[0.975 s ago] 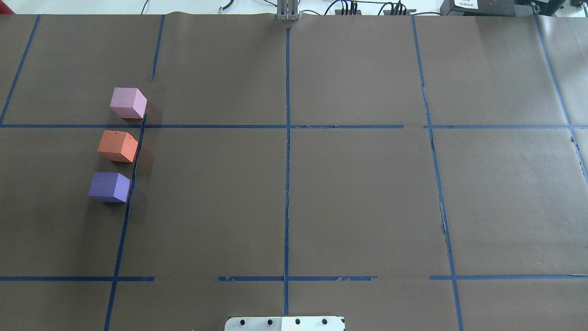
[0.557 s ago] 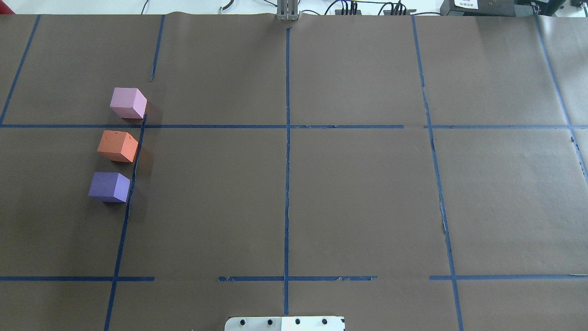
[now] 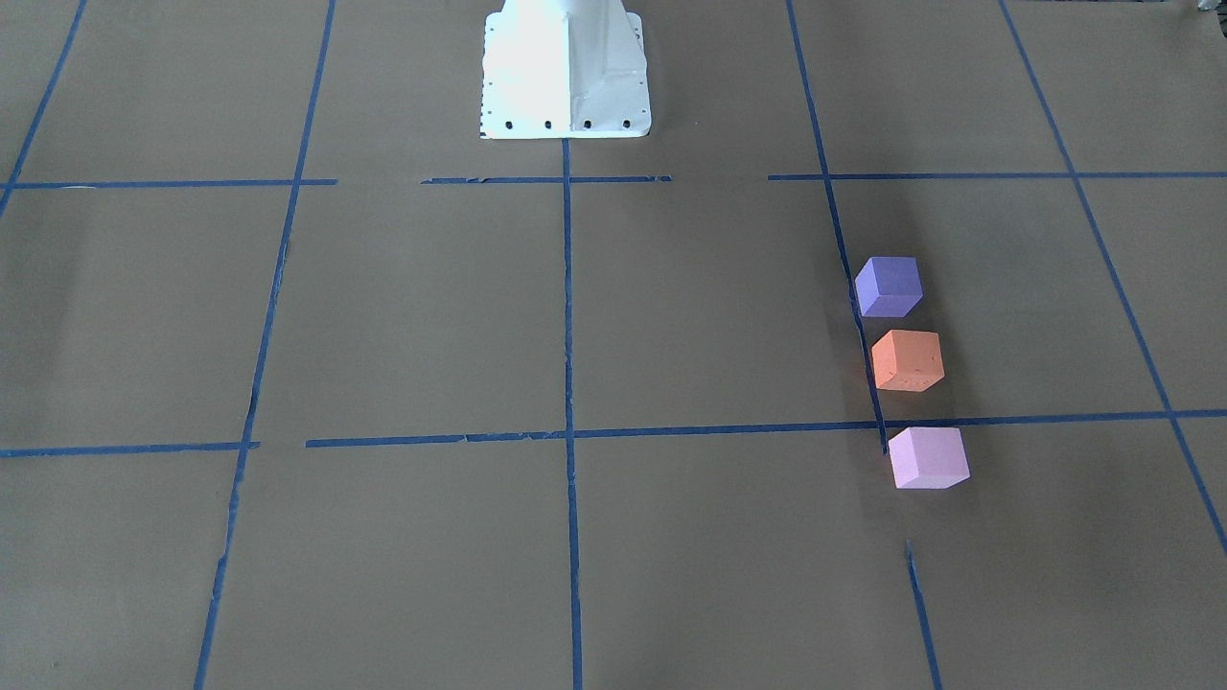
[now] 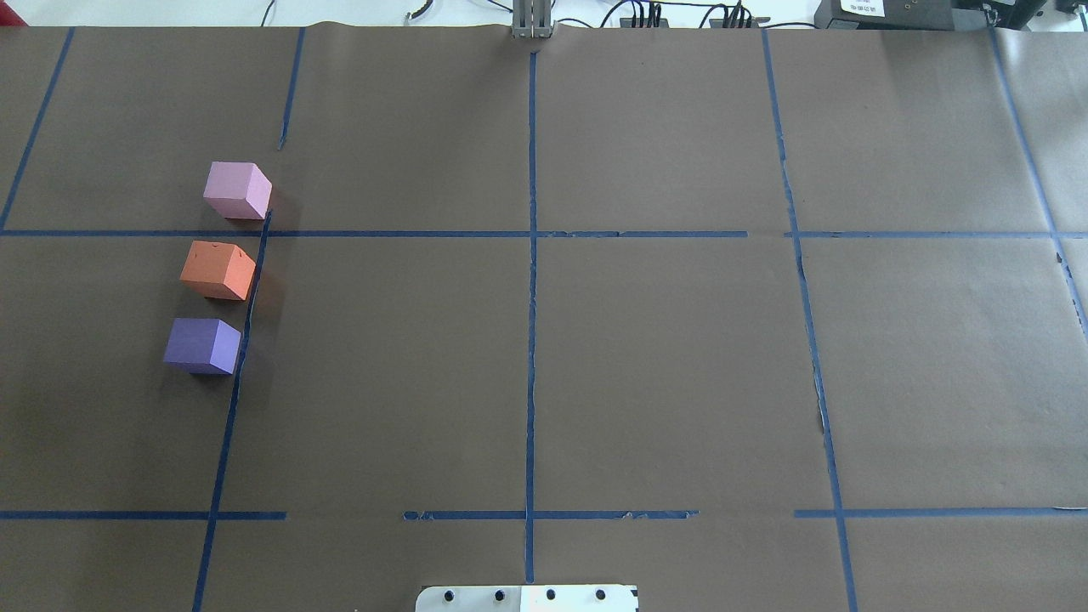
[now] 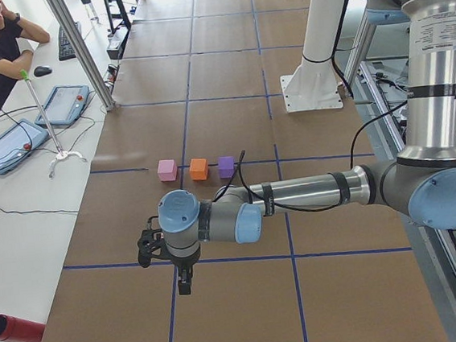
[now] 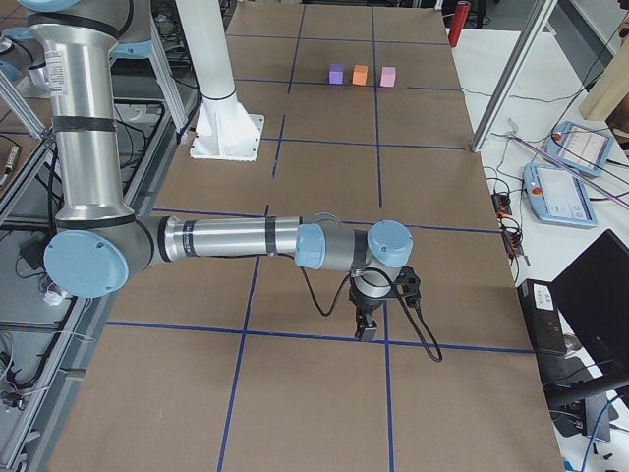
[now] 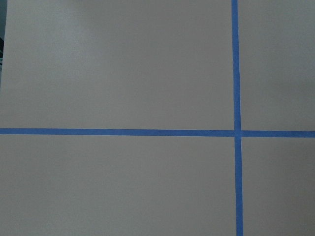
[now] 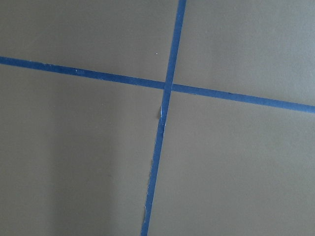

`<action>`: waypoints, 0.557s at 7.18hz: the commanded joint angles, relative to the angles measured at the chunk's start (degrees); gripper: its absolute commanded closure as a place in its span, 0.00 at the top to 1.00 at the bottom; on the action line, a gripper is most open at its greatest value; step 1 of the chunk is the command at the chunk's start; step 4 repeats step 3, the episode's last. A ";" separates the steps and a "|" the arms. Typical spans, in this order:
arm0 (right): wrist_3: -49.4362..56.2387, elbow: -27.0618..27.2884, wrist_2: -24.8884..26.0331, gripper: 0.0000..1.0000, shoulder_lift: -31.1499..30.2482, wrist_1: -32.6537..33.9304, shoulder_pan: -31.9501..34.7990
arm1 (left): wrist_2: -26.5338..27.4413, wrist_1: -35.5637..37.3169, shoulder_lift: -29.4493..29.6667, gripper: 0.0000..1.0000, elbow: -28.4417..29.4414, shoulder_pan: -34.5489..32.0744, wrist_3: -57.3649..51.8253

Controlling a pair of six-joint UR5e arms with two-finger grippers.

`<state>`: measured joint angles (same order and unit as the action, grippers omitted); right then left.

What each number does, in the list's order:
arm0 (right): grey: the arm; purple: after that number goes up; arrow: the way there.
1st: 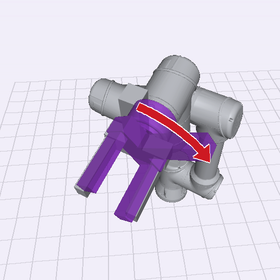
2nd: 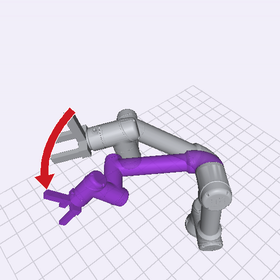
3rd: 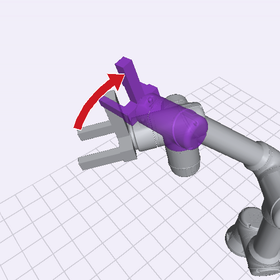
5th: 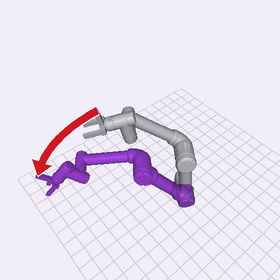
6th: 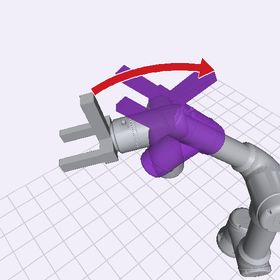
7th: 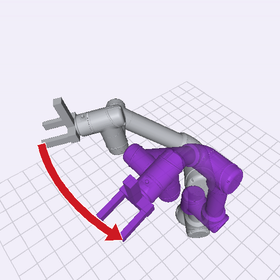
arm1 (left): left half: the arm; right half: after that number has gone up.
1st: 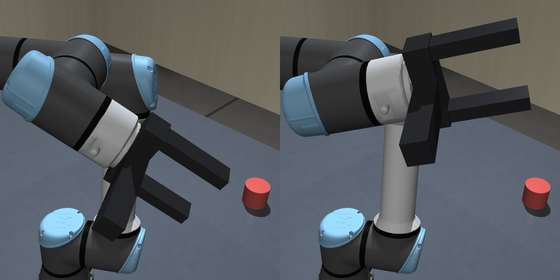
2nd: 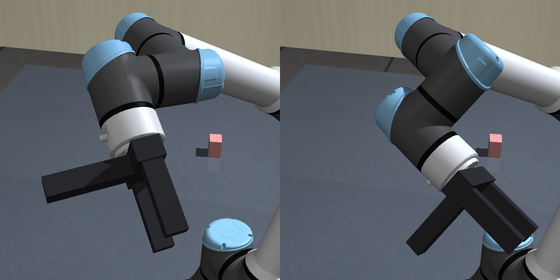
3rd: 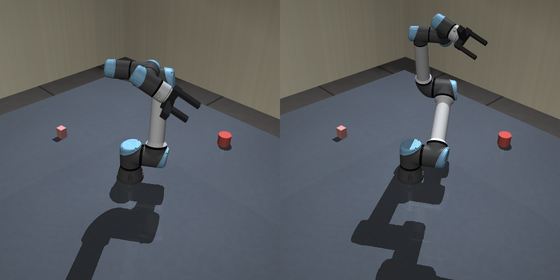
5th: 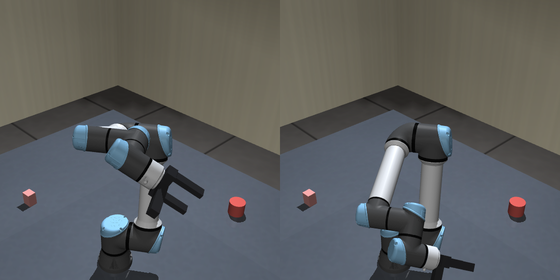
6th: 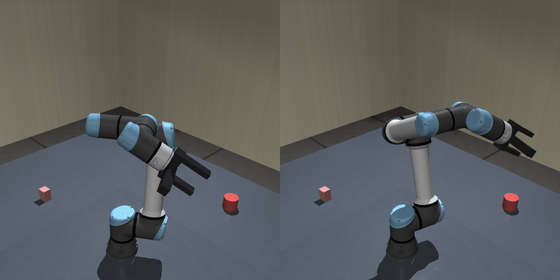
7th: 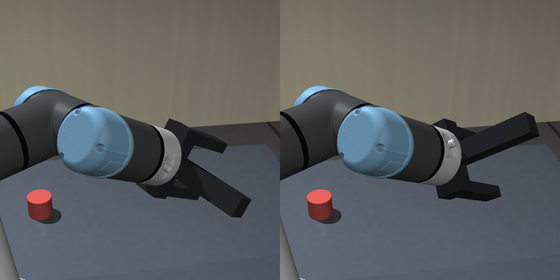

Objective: Arrange blocks in a line

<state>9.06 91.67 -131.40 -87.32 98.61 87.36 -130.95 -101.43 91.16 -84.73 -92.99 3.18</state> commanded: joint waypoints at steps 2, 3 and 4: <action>-0.01 0.00 0.00 1.00 0.04 0.00 0.00 | -0.09 0.09 -0.02 1.00 0.00 0.00 0.07; 0.08 0.00 0.00 1.00 -0.04 0.00 0.00 | -0.09 -0.08 -0.02 1.00 0.09 0.00 0.07; 0.08 0.00 0.00 1.00 -0.04 0.00 0.00 | -0.09 -0.08 -0.02 1.00 0.09 0.00 0.07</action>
